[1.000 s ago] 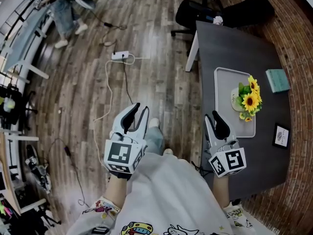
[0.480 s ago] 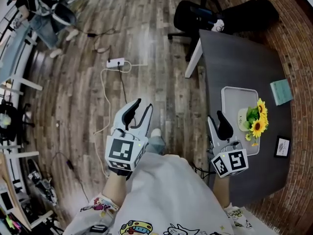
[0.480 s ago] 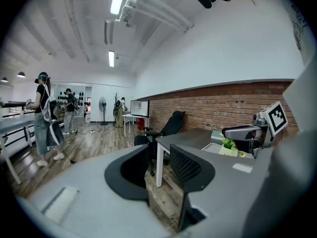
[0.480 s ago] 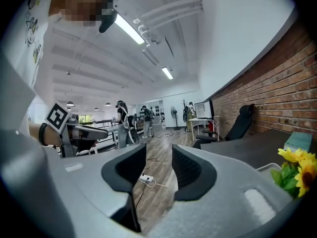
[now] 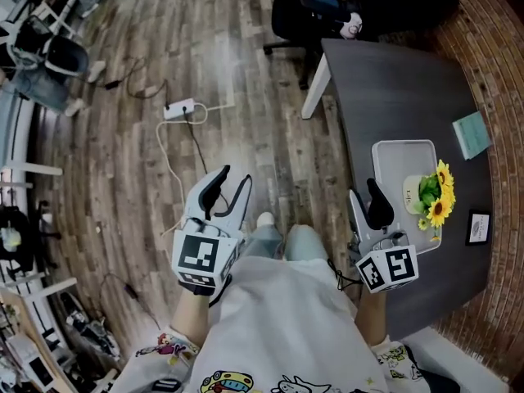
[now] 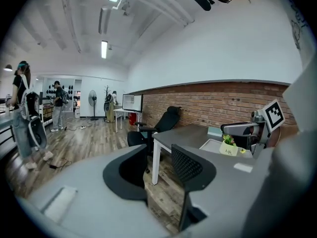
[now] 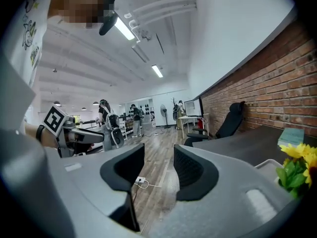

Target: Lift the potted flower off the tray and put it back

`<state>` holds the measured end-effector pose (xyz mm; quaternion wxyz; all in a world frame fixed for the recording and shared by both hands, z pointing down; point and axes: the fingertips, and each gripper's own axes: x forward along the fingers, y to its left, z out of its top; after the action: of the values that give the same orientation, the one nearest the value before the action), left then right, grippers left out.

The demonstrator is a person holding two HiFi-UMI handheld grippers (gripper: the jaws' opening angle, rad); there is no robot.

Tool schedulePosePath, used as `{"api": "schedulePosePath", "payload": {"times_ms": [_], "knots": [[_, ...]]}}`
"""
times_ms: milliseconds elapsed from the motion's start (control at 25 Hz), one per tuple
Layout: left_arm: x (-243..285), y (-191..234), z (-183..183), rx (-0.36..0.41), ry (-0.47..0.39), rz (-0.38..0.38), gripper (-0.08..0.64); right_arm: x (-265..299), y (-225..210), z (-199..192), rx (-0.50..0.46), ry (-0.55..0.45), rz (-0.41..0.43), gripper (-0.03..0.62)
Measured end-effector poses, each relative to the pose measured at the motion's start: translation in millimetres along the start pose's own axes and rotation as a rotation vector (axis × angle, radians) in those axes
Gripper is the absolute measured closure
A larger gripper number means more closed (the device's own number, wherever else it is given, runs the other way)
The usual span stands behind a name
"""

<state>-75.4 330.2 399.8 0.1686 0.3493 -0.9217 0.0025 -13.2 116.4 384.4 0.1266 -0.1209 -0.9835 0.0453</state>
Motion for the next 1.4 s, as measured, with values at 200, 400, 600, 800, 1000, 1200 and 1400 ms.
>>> {"api": "schedulePosePath", "payload": {"times_ms": [200, 400, 600, 800, 1000, 1200, 1400], "knots": [[31.6, -7.4, 2.4, 0.016, 0.021, -0.06, 0.394, -2.2, -28.0, -1.7, 0.035, -0.001, -0.072, 0.399], [79.0, -21.9, 12.1, 0.043, 0.034, -0.142, 0.387, -1.4, -64.1, -2.5, 0.067, -0.012, -0.153, 0.391], [139.0, -44.7, 44.7, 0.083, 0.01, -0.24, 0.383, -1.0, -117.0, 14.4, 0.088, -0.056, -0.268, 0.381], [196.1, -82.0, 82.3, 0.135, -0.03, -0.363, 0.382, -16.3, -166.2, 33.9, 0.101, -0.101, -0.389, 0.379], [241.8, -129.1, 106.3, 0.176, -0.045, -0.493, 0.377, -46.2, -206.5, 52.4, 0.107, -0.154, -0.52, 0.371], [275.4, -192.2, 117.5, 0.226, -0.061, -0.648, 0.371, -90.8, -234.4, 54.6, 0.113, -0.204, -0.654, 0.357], [289.7, -259.3, 116.3, 0.274, -0.053, -0.829, 0.367, -140.7, -244.7, 44.3, 0.141, -0.248, -0.813, 0.351]]}}
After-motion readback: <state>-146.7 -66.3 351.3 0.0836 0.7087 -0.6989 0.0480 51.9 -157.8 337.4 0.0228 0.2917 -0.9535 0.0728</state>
